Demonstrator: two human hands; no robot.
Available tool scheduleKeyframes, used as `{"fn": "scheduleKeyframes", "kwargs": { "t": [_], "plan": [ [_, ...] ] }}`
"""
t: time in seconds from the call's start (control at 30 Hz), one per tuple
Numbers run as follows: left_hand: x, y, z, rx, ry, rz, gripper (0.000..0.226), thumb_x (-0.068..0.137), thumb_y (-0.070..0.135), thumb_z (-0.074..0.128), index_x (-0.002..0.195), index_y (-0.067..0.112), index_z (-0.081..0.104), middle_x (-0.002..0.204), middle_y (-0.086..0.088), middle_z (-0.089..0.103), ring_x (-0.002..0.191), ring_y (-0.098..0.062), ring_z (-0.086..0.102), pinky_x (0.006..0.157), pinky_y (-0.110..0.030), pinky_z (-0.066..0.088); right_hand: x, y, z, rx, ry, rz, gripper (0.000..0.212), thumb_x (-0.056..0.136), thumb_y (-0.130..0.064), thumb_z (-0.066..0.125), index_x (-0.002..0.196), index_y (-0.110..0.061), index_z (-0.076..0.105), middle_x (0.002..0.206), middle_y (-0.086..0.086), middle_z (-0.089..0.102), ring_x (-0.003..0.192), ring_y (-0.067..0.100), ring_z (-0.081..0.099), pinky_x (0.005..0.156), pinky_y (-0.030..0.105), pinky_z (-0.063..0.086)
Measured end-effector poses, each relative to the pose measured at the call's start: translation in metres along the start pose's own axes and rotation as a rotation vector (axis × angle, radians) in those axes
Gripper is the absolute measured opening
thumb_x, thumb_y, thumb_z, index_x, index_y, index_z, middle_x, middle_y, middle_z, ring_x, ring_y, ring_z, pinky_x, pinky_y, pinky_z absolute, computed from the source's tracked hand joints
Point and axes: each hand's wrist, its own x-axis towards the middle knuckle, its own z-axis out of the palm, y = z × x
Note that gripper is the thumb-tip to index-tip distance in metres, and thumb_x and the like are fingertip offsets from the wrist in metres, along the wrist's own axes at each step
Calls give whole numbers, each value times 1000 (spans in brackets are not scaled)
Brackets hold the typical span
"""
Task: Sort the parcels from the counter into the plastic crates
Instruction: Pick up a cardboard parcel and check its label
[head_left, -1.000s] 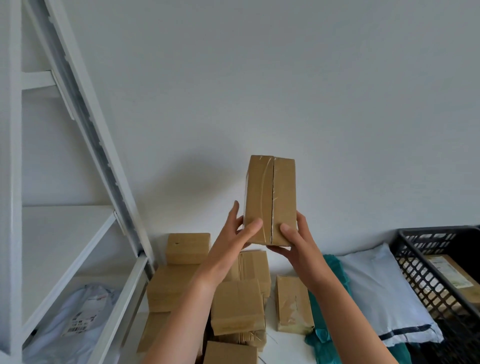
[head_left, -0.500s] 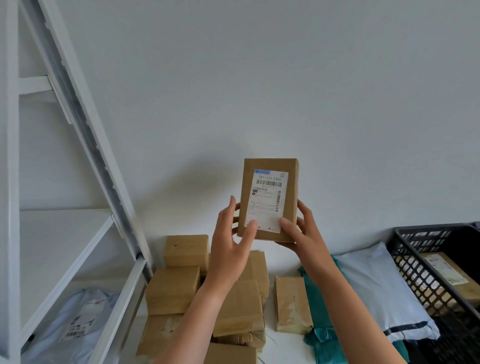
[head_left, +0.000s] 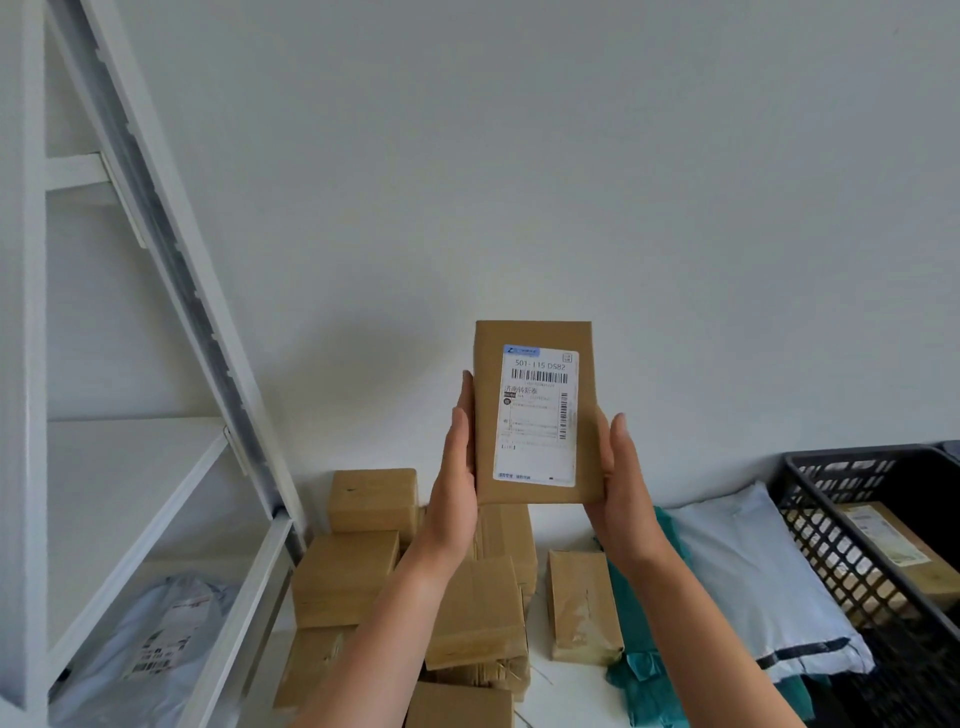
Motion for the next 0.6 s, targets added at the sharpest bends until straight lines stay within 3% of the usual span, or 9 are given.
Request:
{"fn": "scheduleKeyframes", "kwargs": {
  "t": [0.13, 0.27, 0.43, 0.6],
  "plan": [
    [-6, 17, 0, -80, 11, 62, 69, 102, 58, 14, 165, 32, 23, 162, 12, 47, 149, -9, 45, 121, -34, 41, -6, -13, -3, -1, -4, -76, 86, 96, -79, 24, 167, -32, 16, 169, -8, 35, 156, 12, 30, 130, 52, 19],
    [-11, 34, 1, -128, -35, 123, 73, 100, 60, 9, 165, 31, 22, 163, 8, 46, 151, -16, 42, 126, -53, 31, -13, -31, 0, -12, -39, -200, 93, 95, -84, 27, 168, -31, 7, 172, -8, 26, 159, 13, 23, 130, 53, 17],
    [-17, 51, 3, -101, -89, 193, 101, 85, 89, 42, 164, 29, 23, 161, 12, 48, 151, -15, 43, 122, -43, 39, -16, -43, 0, -47, -38, -294, 98, 95, -84, 31, 168, -23, 7, 173, -1, 23, 160, 19, 20, 128, 58, 19],
    [-21, 59, 7, -71, -94, 206, 107, 82, 91, 44, 161, 21, 27, 159, 14, 50, 149, -13, 45, 119, -37, 43, -16, -47, 0, -57, -24, -319, 101, 94, -84, 36, 168, -19, 11, 172, 6, 24, 159, 26, 23, 125, 62, 25]
  ]
}}
